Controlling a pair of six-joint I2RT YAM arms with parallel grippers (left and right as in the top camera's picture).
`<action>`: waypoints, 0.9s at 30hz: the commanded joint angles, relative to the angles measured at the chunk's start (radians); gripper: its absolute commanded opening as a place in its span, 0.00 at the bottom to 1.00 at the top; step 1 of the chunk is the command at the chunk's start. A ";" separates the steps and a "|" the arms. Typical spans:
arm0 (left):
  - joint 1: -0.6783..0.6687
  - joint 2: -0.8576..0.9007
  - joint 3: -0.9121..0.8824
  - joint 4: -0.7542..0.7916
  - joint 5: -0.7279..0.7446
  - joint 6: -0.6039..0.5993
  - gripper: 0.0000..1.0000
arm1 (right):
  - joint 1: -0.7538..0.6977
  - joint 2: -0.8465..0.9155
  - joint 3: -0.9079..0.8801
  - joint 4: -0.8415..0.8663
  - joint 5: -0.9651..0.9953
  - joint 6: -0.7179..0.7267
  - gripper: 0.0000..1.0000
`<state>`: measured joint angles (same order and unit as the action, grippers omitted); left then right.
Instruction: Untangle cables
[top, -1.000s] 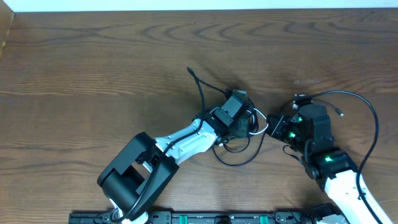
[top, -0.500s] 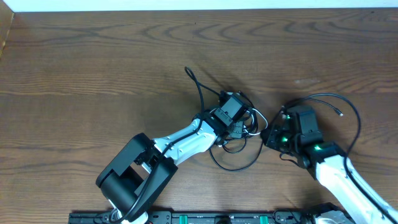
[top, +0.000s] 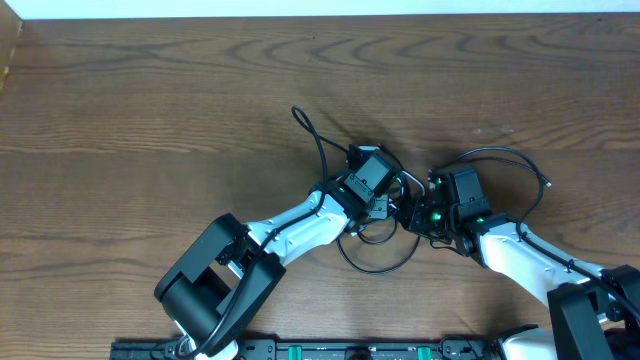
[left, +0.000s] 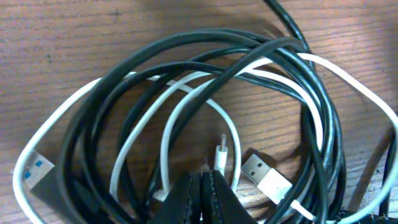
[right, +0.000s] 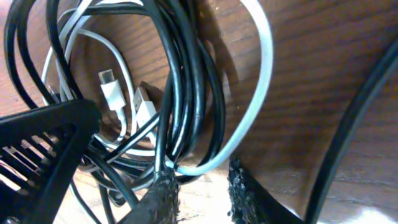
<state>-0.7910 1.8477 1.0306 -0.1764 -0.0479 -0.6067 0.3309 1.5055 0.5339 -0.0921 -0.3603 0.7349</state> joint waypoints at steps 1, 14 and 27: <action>0.005 -0.024 0.002 -0.006 -0.020 -0.009 0.08 | -0.010 0.024 -0.006 -0.013 0.029 0.040 0.30; 0.004 -0.024 0.002 -0.006 -0.013 -0.008 0.08 | -0.027 0.024 -0.006 0.077 0.016 0.114 0.27; 0.004 -0.002 0.002 -0.002 -0.008 -0.028 0.08 | -0.035 -0.247 -0.007 -0.009 0.019 0.047 0.38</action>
<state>-0.7910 1.8477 1.0306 -0.1768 -0.0517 -0.6106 0.2592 1.2266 0.5266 -0.0929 -0.4358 0.8074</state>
